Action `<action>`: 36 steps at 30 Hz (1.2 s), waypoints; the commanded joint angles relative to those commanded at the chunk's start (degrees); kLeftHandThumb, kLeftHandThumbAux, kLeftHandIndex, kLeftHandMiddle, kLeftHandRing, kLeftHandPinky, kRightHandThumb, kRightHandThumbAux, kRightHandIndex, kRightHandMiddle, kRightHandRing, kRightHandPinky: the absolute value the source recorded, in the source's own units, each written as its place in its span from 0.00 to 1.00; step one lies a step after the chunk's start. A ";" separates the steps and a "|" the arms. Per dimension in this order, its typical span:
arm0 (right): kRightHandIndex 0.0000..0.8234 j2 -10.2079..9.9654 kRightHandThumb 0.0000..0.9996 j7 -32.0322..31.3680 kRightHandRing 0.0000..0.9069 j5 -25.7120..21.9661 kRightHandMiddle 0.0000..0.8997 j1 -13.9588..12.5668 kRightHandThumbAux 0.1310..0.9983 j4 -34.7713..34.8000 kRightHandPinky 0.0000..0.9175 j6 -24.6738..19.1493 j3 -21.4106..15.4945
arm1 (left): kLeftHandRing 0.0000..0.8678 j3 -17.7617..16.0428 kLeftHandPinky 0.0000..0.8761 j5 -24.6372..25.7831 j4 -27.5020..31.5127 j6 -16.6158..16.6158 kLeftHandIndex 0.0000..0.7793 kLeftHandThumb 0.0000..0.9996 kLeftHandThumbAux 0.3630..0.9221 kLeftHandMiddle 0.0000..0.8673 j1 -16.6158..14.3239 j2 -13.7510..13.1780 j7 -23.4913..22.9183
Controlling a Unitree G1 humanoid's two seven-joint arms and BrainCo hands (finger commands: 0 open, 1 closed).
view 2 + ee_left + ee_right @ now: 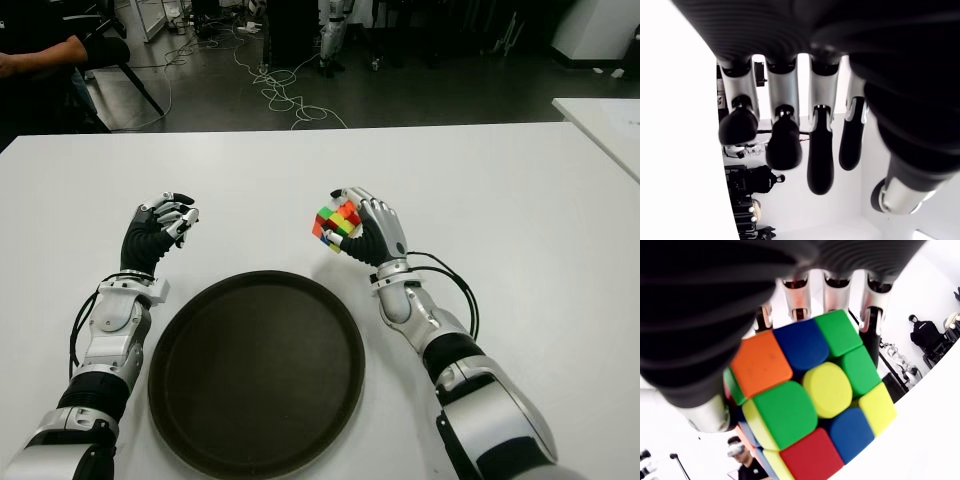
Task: Pick up the Rubik's Cube and put it in the plate
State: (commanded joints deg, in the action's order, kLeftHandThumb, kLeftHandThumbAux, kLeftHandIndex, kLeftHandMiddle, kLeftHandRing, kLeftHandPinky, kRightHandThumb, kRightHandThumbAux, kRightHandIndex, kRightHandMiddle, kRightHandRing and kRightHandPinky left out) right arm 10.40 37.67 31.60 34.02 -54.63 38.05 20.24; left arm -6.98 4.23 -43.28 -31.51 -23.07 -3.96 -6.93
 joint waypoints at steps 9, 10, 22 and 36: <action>0.48 3.01 0.83 -3.97 0.73 0.98 0.59 -3.12 0.64 7.67 0.74 9.13 1.27 | 0.85 0.13 0.88 -0.56 -0.89 -0.47 0.53 0.84 0.53 0.66 -0.39 -0.05 0.39; 0.48 3.25 0.83 -5.40 0.73 0.67 0.60 -3.30 0.64 8.20 0.74 10.49 1.50 | 0.85 0.15 0.88 -0.61 -0.90 -0.54 0.53 0.84 0.53 0.67 -0.39 -0.06 0.43; 0.48 5.69 0.83 -43.38 0.76 -22.28 0.61 -4.77 0.64 12.36 0.74 17.34 5.10 | 0.85 0.11 0.88 -0.74 -0.77 -0.97 0.53 0.84 0.53 0.67 -0.30 0.26 1.14; 0.50 6.08 0.84 -73.68 0.79 -40.80 0.63 -5.54 0.63 17.11 0.78 5.99 3.21 | 0.85 -0.02 0.88 -0.26 -0.33 -0.39 0.53 0.84 0.53 0.66 -0.21 0.54 0.45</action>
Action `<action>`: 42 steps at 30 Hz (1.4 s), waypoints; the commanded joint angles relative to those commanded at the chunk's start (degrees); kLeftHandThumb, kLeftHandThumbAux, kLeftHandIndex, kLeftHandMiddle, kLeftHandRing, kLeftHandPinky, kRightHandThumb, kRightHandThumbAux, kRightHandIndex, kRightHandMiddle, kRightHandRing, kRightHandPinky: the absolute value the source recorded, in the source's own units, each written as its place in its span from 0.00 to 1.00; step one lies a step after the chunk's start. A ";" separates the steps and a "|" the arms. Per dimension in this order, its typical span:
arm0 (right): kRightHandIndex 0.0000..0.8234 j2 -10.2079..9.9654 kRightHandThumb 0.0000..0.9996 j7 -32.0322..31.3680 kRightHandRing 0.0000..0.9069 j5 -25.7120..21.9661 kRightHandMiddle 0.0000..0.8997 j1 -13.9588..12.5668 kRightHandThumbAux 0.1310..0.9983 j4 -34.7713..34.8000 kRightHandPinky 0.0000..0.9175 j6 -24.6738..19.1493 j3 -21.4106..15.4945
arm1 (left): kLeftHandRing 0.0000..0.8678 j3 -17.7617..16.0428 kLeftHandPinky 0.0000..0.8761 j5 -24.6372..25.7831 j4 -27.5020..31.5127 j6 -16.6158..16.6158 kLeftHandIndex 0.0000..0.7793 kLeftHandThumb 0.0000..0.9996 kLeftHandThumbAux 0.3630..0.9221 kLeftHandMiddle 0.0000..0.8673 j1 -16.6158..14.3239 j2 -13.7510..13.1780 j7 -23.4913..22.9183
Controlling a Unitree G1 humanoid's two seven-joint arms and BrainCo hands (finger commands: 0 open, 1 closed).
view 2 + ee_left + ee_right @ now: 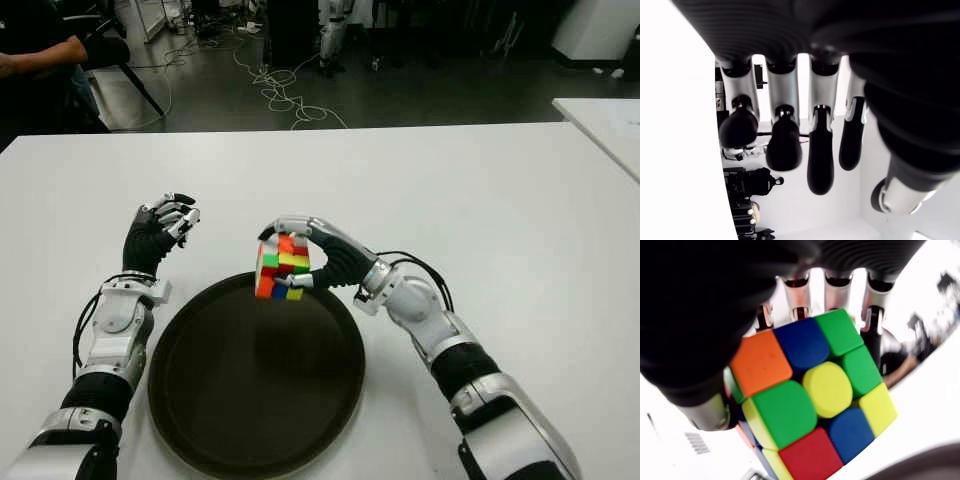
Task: Pick up the Rubik's Cube and put it in the plate
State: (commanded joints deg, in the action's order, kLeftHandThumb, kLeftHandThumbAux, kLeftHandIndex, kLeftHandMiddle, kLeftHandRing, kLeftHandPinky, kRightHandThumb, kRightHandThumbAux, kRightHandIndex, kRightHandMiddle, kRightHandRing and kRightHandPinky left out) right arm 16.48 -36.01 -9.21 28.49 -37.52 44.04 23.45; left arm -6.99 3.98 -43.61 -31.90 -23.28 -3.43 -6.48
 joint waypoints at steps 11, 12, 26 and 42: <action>0.51 -0.58 0.84 -12.00 0.81 -3.39 0.64 -0.22 0.63 1.88 0.79 -5.46 -3.87 | 0.86 0.29 0.89 -0.85 0.91 0.73 0.53 0.84 0.53 0.67 0.29 -0.14 0.59; 0.51 -0.71 0.84 -12.79 0.81 -3.48 0.64 -0.24 0.63 1.95 0.79 -5.77 -4.23 | 0.86 0.29 0.89 -0.86 0.97 0.83 0.53 0.84 0.53 0.67 0.31 -0.15 0.59; 0.51 -2.96 0.84 -15.08 0.70 -1.34 0.58 -0.23 0.63 0.83 0.67 -5.38 -8.27 | 0.86 0.18 0.89 -0.41 1.84 1.86 0.53 0.84 0.53 0.67 0.60 0.06 0.19; 0.02 -2.74 0.05 -6.24 0.01 10.94 0.02 -0.92 0.31 -0.65 0.01 0.42 -8.05 | 0.85 0.38 0.88 -0.89 1.57 1.16 0.53 0.84 0.53 0.66 0.62 -0.32 0.05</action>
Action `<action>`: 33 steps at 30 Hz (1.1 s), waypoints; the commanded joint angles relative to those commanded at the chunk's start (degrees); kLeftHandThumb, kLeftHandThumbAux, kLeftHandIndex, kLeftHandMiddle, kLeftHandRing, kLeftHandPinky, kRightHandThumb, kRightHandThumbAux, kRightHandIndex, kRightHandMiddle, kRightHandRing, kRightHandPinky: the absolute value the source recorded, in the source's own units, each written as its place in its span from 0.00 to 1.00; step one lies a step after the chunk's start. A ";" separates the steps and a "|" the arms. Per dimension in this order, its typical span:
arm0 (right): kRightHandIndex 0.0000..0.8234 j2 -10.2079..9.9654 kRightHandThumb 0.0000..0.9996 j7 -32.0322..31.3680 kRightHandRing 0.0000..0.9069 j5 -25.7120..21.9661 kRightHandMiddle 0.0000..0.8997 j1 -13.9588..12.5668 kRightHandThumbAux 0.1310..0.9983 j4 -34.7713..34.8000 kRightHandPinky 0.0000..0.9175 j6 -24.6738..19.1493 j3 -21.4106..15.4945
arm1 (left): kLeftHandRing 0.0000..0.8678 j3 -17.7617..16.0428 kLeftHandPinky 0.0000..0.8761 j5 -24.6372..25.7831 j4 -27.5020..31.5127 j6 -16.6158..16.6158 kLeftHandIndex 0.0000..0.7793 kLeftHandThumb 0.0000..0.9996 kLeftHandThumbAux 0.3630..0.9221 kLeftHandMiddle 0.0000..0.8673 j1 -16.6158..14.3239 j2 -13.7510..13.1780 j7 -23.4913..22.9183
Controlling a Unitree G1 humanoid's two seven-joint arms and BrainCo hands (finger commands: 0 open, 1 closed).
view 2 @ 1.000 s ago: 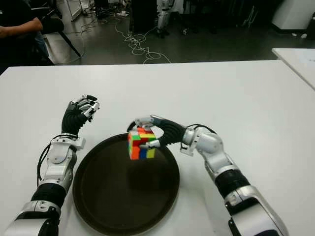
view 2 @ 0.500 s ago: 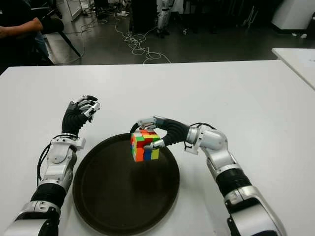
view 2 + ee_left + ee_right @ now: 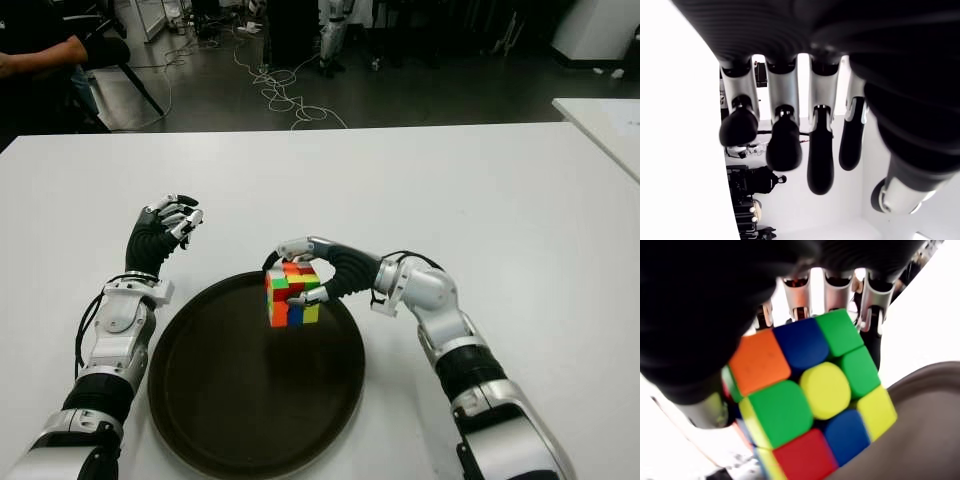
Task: Pick up the Rubik's Cube and put it in the plate
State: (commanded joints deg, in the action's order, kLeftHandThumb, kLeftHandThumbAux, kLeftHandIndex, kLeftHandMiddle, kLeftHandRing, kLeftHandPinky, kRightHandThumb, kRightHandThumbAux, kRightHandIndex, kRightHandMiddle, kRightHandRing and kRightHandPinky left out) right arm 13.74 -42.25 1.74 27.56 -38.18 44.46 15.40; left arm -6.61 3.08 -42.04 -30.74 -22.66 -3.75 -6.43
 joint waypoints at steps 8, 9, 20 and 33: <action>0.00 1.15 0.03 1.71 0.00 4.12 0.00 -0.02 0.20 0.48 0.00 -0.38 0.93 | 0.84 -0.19 0.87 -0.54 -0.57 -0.05 0.53 0.84 0.53 0.66 -0.22 -0.02 0.83; 0.00 1.18 0.03 1.84 0.00 4.37 0.00 -0.02 0.18 0.50 0.00 -0.40 0.95 | 0.84 -0.19 0.87 -0.56 -0.62 -0.10 0.53 0.84 0.53 0.66 -0.26 -0.01 0.84; 0.00 2.23 0.03 4.63 0.00 7.95 0.00 -0.62 0.13 2.40 0.00 -1.34 1.36 | 0.85 -0.12 0.87 -0.12 -0.23 0.06 0.53 0.84 0.53 0.67 -0.19 0.11 0.22; 0.00 3.30 0.02 8.45 0.00 11.06 0.00 -1.56 0.09 5.69 0.00 -3.60 1.73 | 0.85 -0.20 0.87 0.25 -0.16 0.48 0.54 0.85 0.53 0.67 -0.31 0.22 -0.07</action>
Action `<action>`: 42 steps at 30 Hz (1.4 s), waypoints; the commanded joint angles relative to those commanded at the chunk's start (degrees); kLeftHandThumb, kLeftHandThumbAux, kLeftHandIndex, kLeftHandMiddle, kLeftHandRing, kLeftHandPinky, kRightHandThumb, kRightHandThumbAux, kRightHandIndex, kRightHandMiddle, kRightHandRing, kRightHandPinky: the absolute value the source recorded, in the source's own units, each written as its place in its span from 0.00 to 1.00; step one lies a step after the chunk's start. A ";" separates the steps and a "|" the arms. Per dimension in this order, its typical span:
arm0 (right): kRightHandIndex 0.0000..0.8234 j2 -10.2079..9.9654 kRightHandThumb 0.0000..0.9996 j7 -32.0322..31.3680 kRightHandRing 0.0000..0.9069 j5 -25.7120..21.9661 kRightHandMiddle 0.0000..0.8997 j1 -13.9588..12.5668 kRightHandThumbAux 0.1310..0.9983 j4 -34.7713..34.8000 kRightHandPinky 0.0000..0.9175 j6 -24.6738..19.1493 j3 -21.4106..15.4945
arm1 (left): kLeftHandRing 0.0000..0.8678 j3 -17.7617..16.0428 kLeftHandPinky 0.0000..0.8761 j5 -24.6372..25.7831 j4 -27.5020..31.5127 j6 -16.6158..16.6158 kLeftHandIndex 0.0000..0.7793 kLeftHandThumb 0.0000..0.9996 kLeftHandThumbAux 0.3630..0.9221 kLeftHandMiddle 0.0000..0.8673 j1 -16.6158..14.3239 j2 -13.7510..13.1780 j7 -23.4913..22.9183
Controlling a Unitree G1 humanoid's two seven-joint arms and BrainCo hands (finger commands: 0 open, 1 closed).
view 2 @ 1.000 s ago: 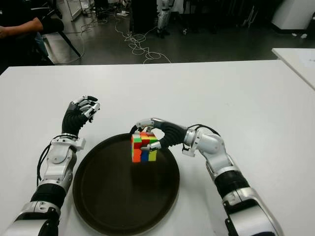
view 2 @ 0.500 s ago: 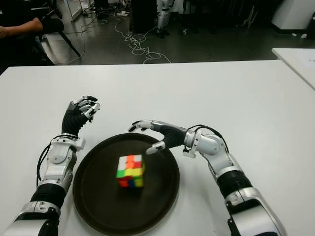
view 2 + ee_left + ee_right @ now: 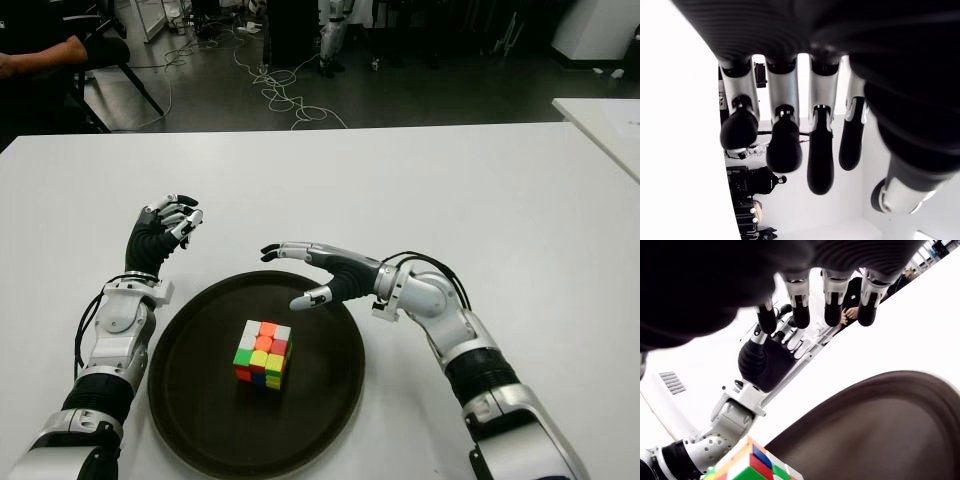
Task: Pick up the Rubik's Cube and put it in the plate
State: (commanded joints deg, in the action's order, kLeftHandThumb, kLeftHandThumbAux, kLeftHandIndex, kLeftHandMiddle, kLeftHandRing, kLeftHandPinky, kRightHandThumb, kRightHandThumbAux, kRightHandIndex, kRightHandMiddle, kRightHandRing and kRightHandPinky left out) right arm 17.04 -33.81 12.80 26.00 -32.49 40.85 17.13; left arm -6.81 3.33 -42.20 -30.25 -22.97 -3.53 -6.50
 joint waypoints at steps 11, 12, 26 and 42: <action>0.00 -2.39 0.01 6.41 0.00 -1.70 0.00 1.35 0.10 -5.17 0.00 -1.18 -2.94 | 0.85 0.07 0.87 -0.64 0.07 0.26 0.54 0.84 0.53 0.67 0.09 -0.13 0.66; 0.00 -3.18 0.01 8.67 0.00 -2.11 0.00 1.94 0.12 -6.54 0.00 -1.28 -4.17 | 0.85 0.08 0.87 -0.68 0.08 0.23 0.54 0.84 0.53 0.67 0.09 -0.12 0.71; 0.14 -14.82 0.09 27.90 0.25 -15.37 0.21 -1.48 0.58 -0.58 0.31 -24.71 -18.33 | 0.85 -0.30 0.88 0.00 -0.79 -0.54 0.54 0.84 0.53 0.66 -0.13 0.00 0.21; 0.20 -17.97 0.17 39.36 0.27 -11.12 0.23 -3.18 0.70 3.00 0.32 -25.86 -18.99 | 0.86 -0.24 0.89 -0.48 -1.02 -0.09 0.54 0.85 0.53 0.66 -0.31 -0.10 0.49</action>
State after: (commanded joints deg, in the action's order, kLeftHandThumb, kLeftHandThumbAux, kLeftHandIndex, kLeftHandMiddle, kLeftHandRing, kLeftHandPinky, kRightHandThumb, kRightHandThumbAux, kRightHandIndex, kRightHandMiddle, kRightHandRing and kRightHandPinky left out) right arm -0.93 5.56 1.67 22.82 -29.49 15.00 -1.86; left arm -7.05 2.85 -43.22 -30.35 -23.27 -3.62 -6.02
